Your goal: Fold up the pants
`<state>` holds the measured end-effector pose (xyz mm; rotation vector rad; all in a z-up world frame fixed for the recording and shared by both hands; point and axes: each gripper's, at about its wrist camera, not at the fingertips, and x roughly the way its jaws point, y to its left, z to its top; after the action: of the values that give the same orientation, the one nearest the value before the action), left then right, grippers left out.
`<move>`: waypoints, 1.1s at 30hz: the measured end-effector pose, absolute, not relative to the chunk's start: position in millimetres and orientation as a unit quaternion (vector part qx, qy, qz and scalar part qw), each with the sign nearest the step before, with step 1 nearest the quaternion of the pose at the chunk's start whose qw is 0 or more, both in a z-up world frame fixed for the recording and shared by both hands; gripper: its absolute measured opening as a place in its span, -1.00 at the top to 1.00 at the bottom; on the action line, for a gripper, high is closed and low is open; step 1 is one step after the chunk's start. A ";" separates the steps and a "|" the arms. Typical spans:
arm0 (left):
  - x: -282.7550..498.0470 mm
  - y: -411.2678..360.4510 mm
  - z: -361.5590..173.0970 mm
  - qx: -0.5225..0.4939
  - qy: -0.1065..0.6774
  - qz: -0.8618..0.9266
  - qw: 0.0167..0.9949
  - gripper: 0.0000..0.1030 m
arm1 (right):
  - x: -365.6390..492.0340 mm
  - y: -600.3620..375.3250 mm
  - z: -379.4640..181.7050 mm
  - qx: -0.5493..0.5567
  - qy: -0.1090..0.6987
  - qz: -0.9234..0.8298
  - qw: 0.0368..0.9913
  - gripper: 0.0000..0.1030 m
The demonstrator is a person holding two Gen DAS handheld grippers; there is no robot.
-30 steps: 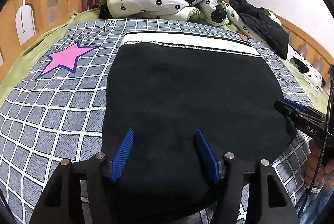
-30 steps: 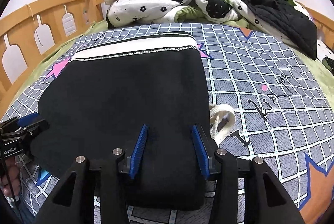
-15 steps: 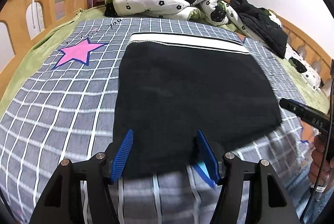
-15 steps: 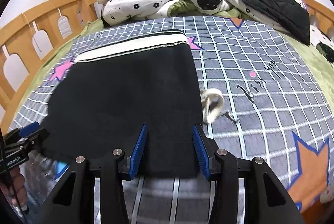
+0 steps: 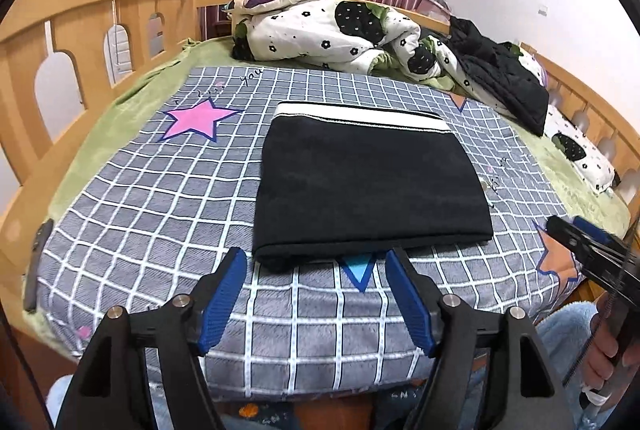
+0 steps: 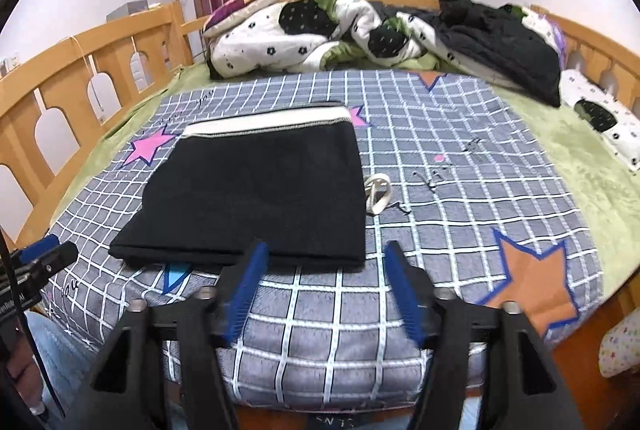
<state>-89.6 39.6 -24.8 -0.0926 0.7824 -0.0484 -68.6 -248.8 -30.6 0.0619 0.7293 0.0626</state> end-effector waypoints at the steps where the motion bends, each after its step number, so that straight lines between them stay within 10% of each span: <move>1: -92.4 38.2 -21.9 -0.039 0.380 -0.019 0.924 -0.37 | -73.9 -249.0 -27.4 0.031 0.351 0.033 0.935 -0.70; 33: -107.0 34.2 -10.9 -0.030 0.372 -0.010 0.928 -0.41 | -103.2 -244.5 -5.5 0.029 0.344 0.020 0.938 -0.87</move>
<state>-107.0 34.2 -10.9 -0.0610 0.7632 -0.0210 -103.2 -244.5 -5.5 0.0588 0.7030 0.0403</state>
